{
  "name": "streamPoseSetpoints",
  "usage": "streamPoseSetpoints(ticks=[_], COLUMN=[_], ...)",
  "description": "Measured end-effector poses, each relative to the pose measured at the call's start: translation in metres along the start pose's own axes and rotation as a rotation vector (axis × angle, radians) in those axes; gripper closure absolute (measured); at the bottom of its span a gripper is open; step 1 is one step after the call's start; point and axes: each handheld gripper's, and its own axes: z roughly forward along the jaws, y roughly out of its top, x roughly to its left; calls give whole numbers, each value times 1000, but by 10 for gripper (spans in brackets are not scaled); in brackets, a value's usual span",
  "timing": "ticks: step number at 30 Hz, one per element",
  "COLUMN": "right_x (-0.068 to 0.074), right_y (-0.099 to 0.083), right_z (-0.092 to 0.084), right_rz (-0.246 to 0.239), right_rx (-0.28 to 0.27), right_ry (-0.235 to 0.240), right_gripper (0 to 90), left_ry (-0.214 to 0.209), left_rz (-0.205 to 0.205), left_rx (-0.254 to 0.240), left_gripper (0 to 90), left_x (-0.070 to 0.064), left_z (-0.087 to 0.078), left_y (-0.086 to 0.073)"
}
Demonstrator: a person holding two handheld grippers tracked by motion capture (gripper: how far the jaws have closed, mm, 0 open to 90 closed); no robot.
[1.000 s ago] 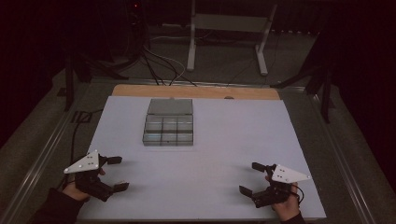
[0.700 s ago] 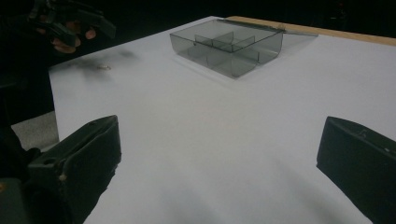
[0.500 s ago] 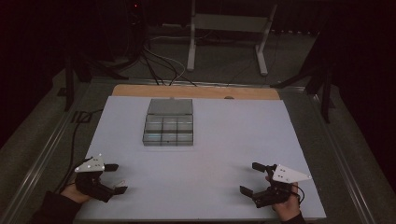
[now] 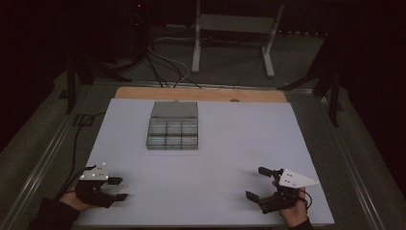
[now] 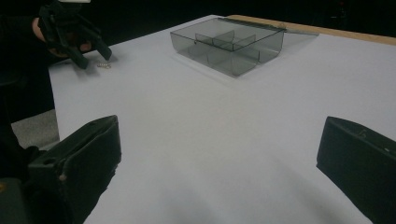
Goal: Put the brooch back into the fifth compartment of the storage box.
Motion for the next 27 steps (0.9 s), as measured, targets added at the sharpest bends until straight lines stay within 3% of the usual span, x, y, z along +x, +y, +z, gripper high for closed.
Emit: streamPoseSetpoints(ticks=[5,11,18,27], right_x=[0,0,1,1], right_y=[1,0,1,0], right_z=[-1,0,-1,-1], right_rz=[0,-4,-4,-7], right_rx=[-9,4,0,3], right_ry=[-9,-7,-12,-18], right_gripper=[0,0,0,0], left_ry=[45,70,77,100], left_rz=[-10,17,43,88], left_rx=[-10,4,18,58], left_gripper=[493,639,695,863], left_x=[5,3,1,-5], left_z=[-1,1,2,4], left_y=[-4,-4,-3,2])
